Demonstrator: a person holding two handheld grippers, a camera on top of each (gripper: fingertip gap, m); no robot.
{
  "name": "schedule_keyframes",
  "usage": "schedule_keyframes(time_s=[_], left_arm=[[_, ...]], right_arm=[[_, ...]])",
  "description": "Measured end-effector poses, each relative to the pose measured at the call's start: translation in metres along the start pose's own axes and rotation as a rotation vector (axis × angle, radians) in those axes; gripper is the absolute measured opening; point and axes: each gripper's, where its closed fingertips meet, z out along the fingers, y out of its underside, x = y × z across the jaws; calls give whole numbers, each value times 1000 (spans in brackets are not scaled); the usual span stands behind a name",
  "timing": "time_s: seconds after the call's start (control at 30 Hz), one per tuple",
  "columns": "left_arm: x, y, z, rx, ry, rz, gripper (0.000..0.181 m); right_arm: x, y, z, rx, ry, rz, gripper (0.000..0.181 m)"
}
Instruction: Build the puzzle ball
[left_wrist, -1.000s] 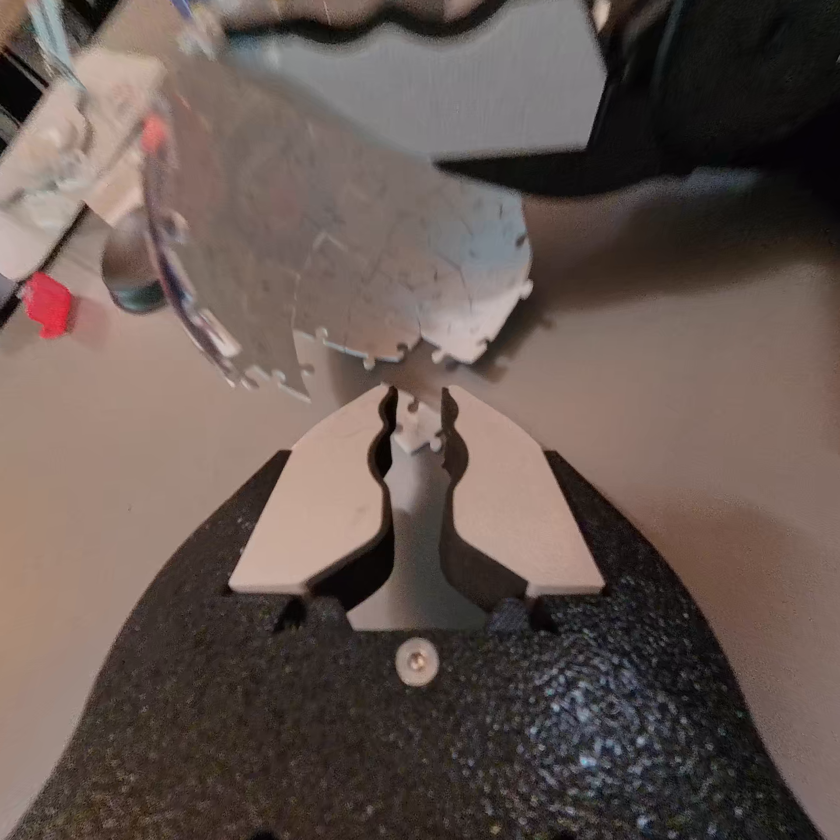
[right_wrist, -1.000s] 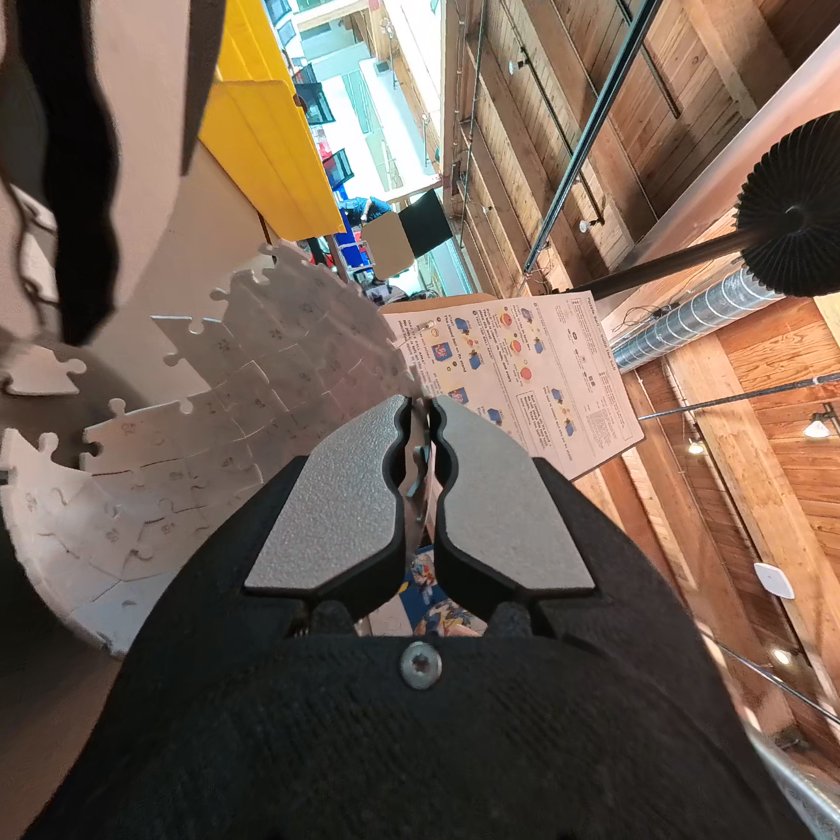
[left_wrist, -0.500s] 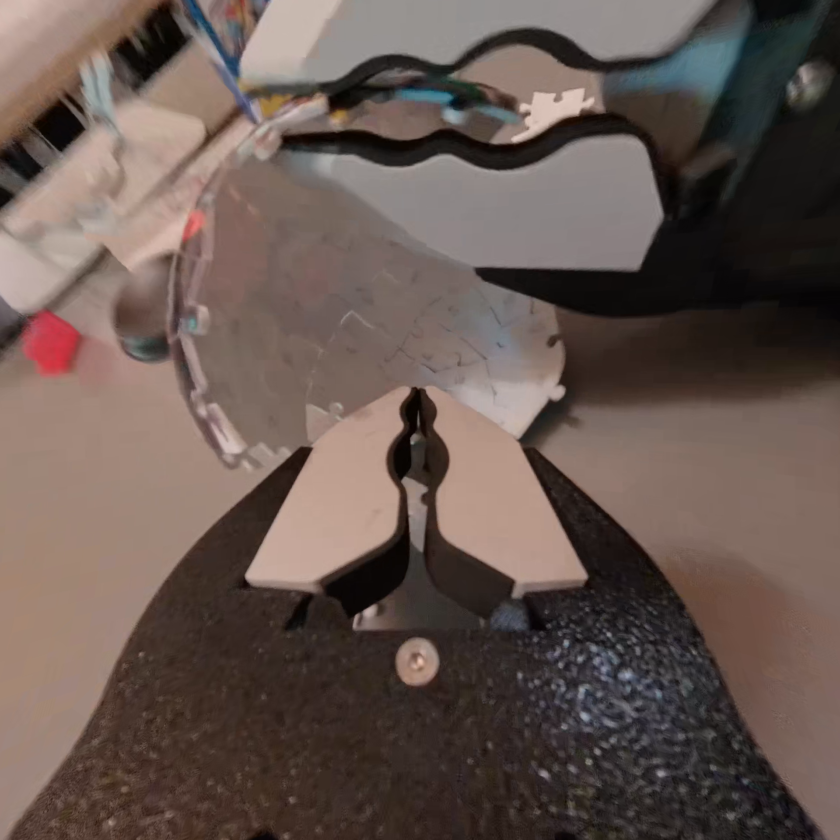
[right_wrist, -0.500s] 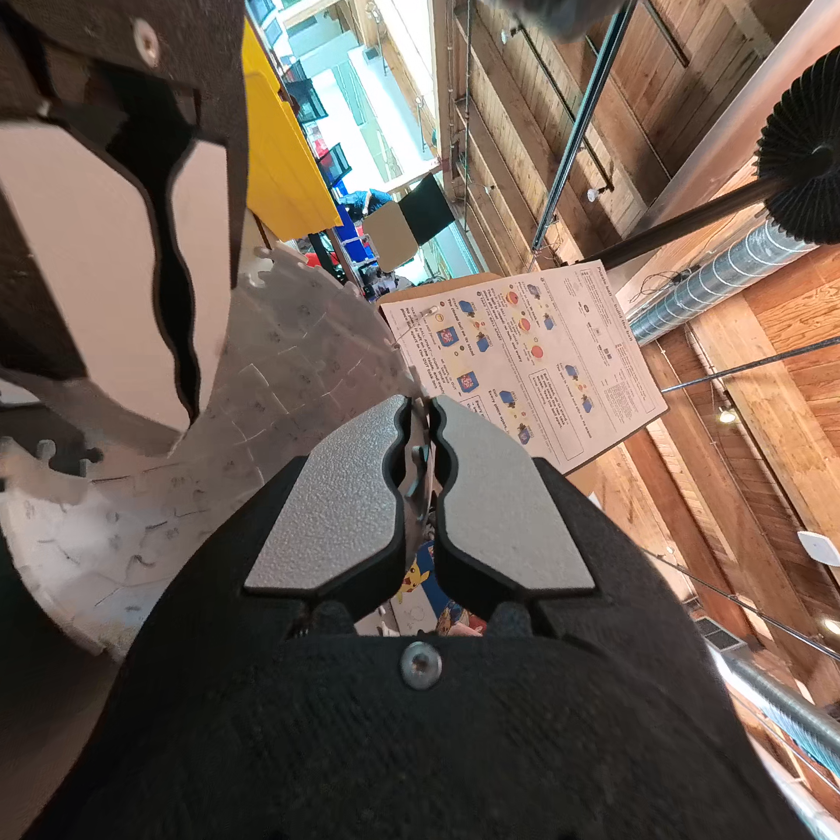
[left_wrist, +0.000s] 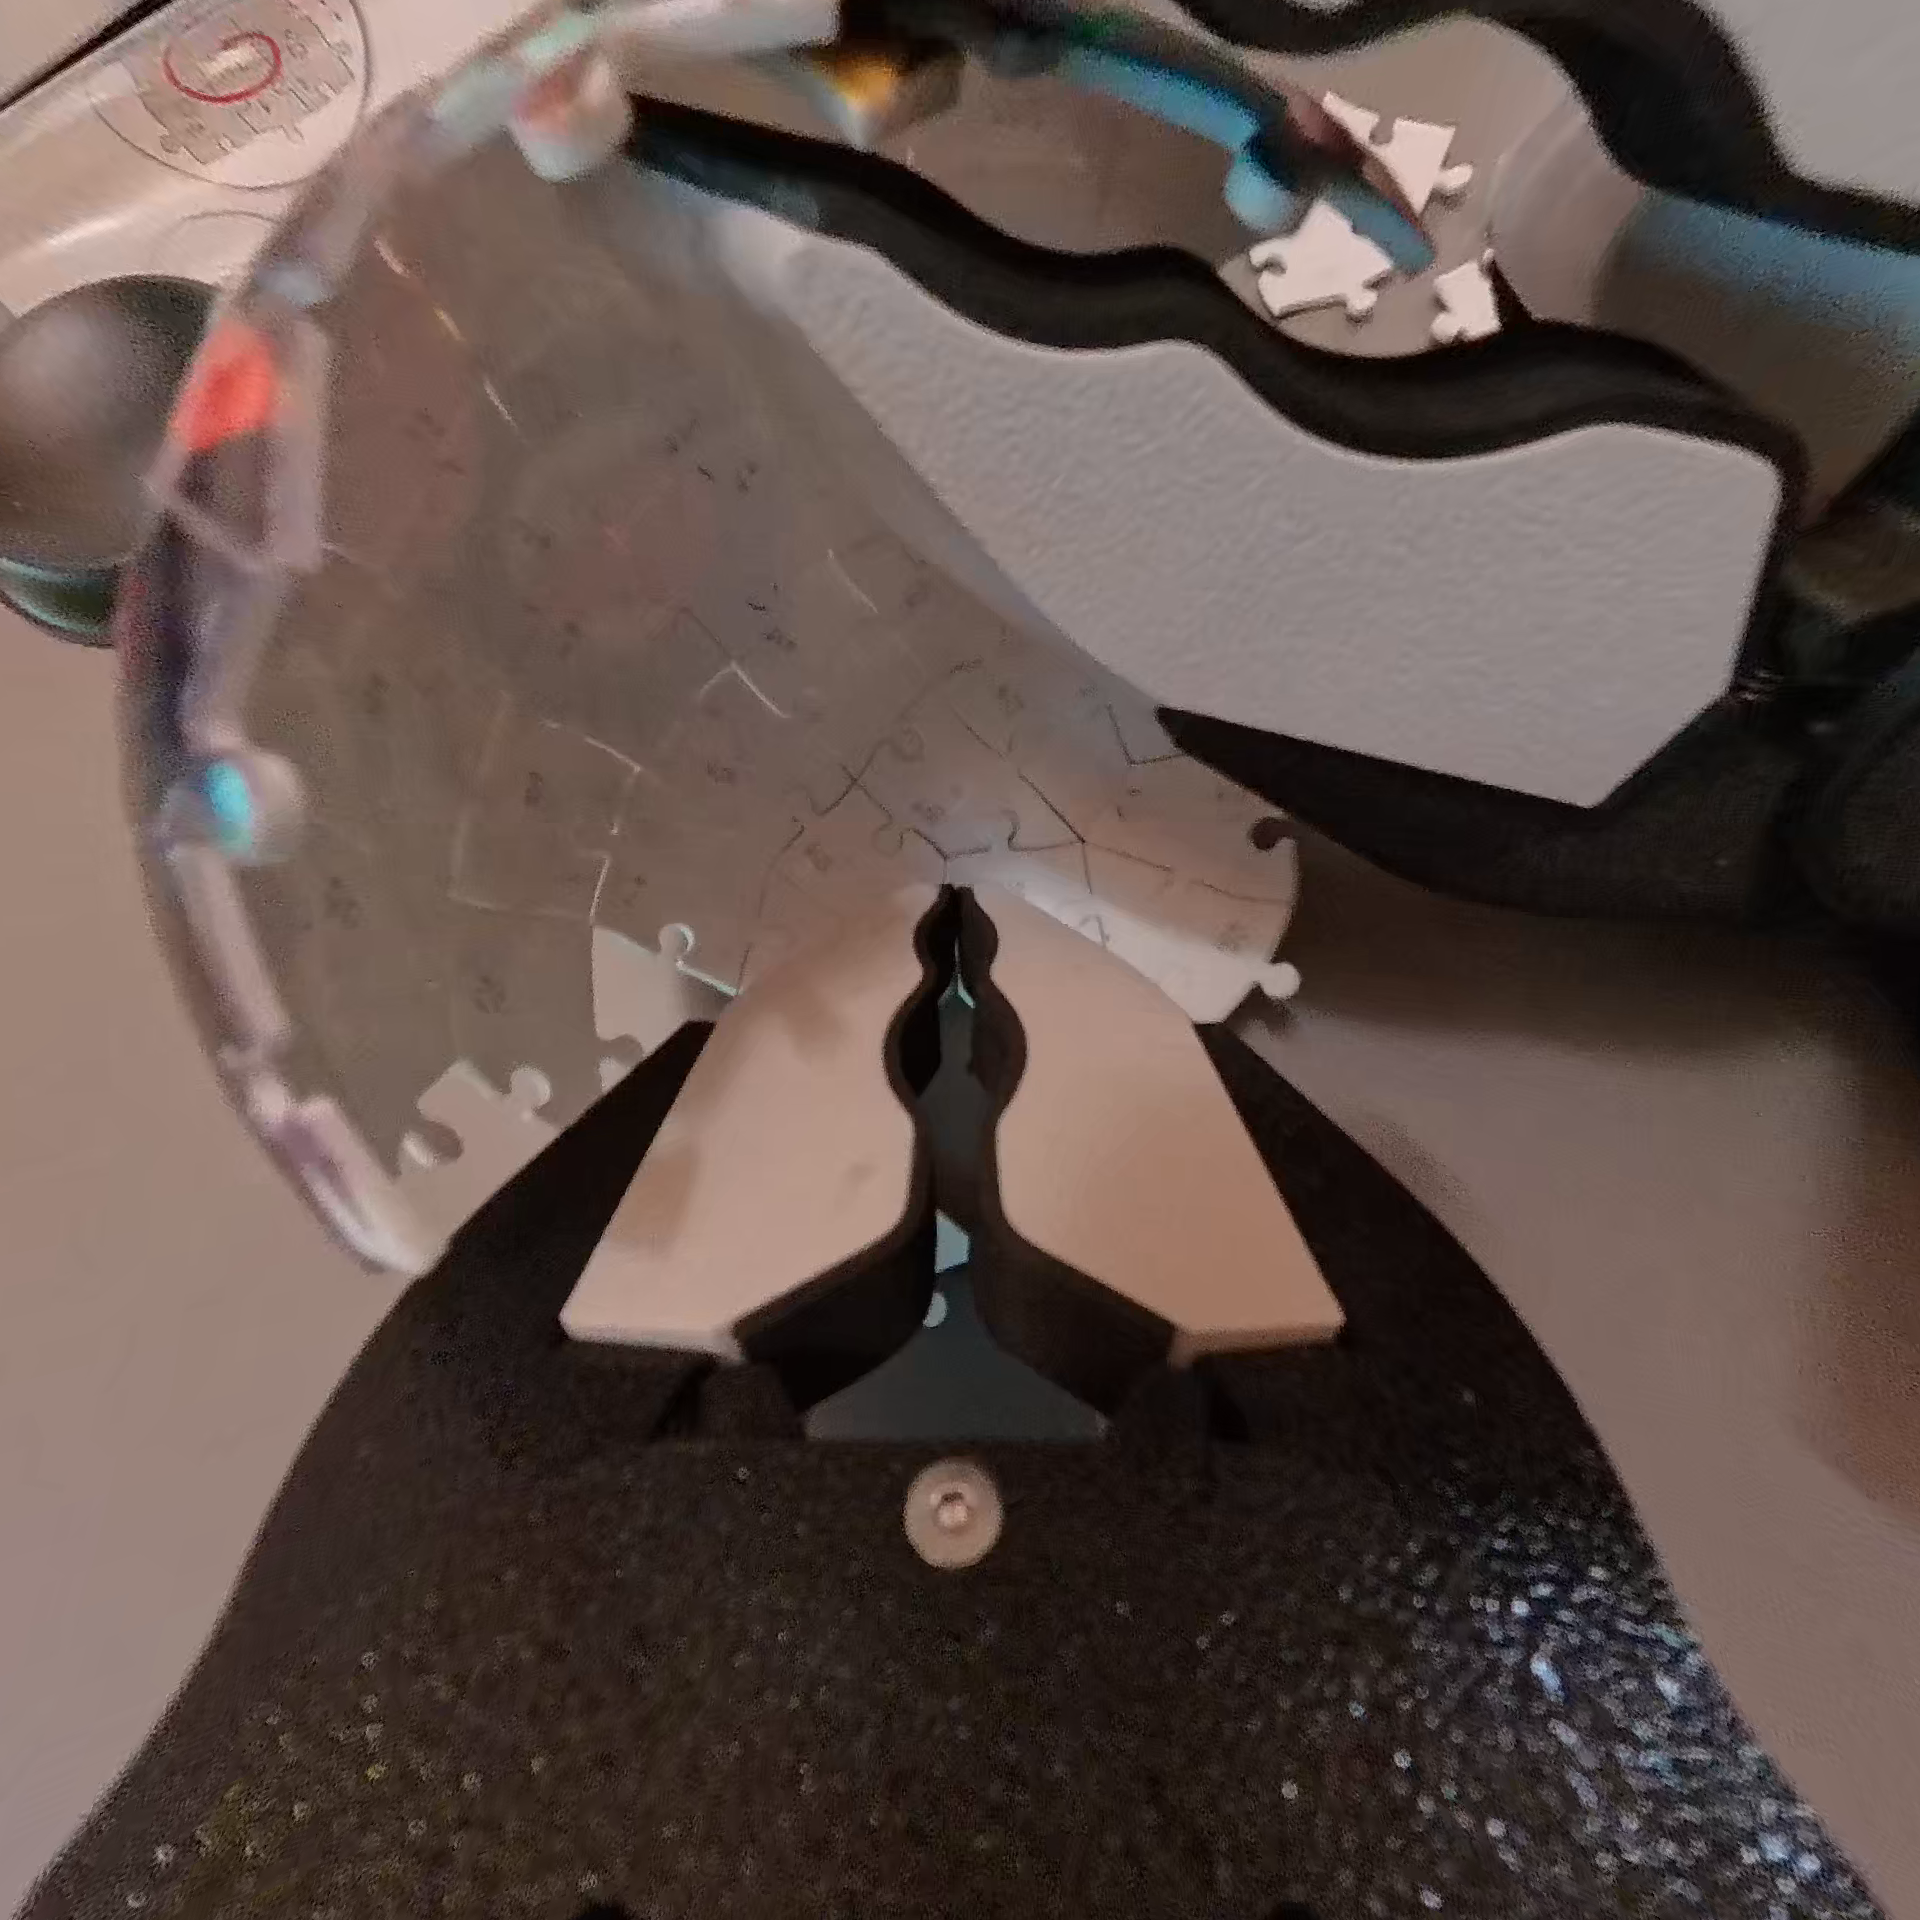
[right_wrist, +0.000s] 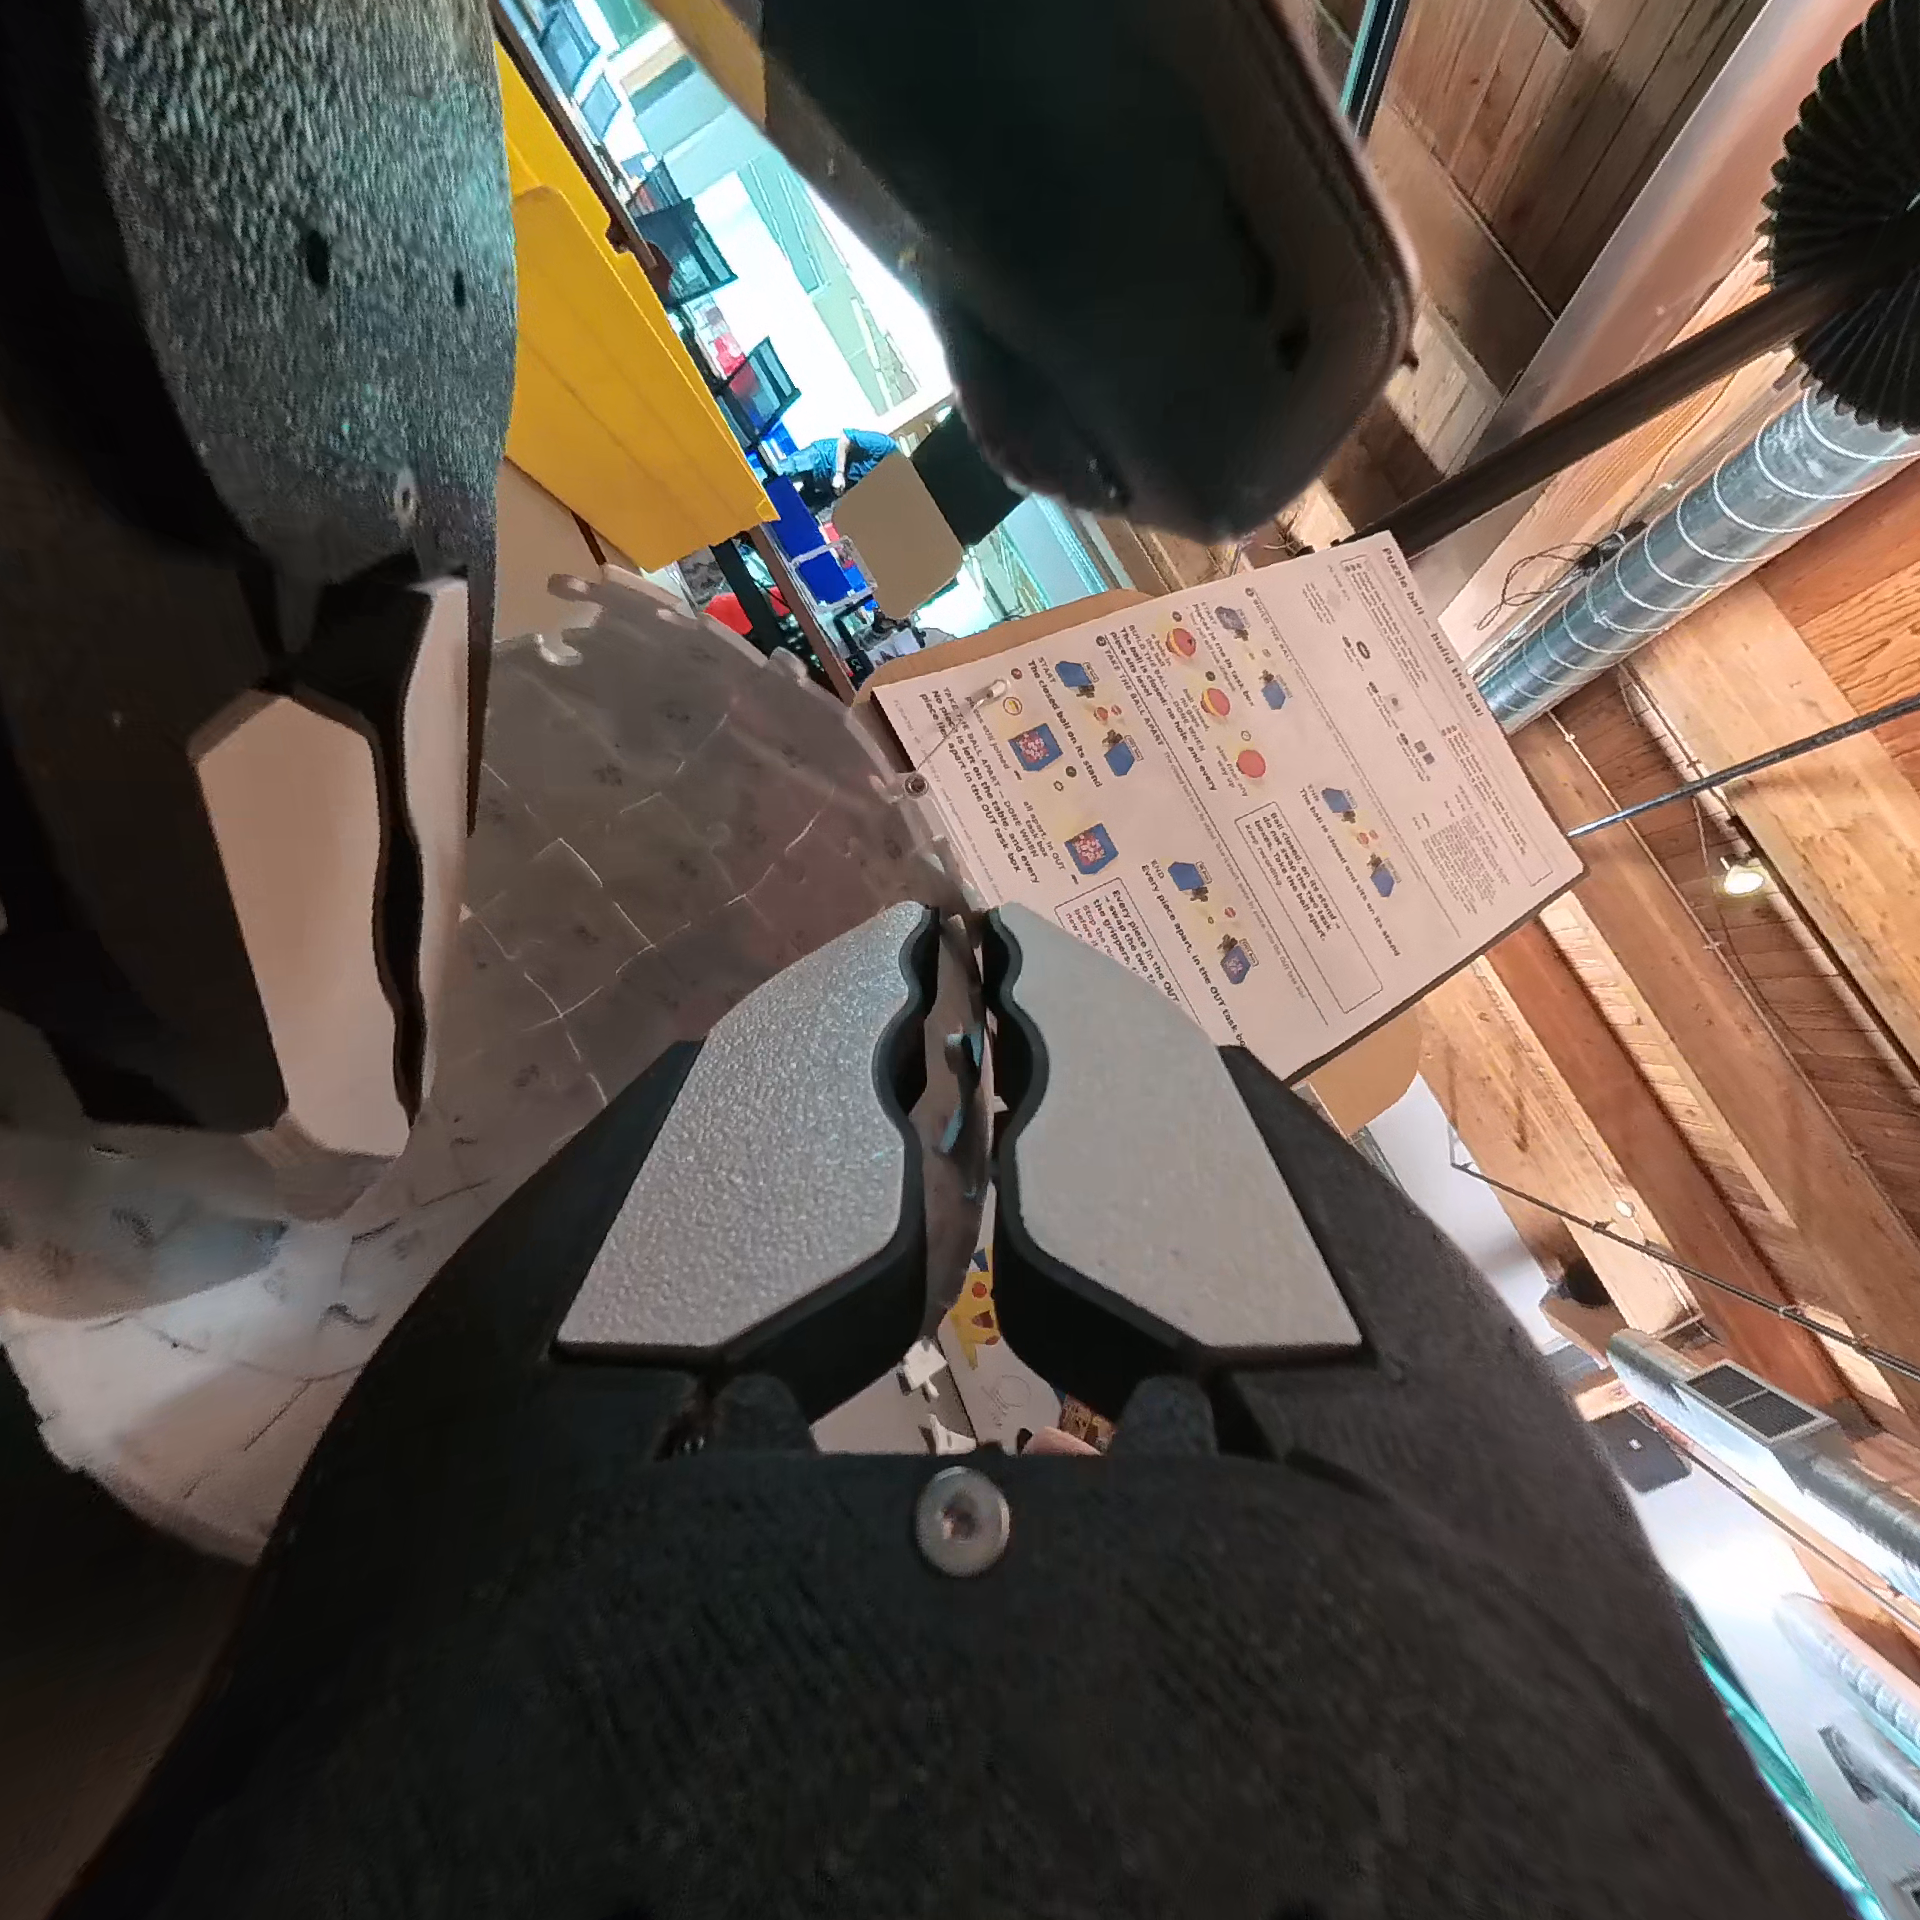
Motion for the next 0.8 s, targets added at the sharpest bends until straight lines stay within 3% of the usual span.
schedule_keyframes(time_s=[0.8], left_arm=[[-1, 5, 6, -96, -8, 147, 0]], right_arm=[[1, 2, 0, -12, 10, 45, 8]])
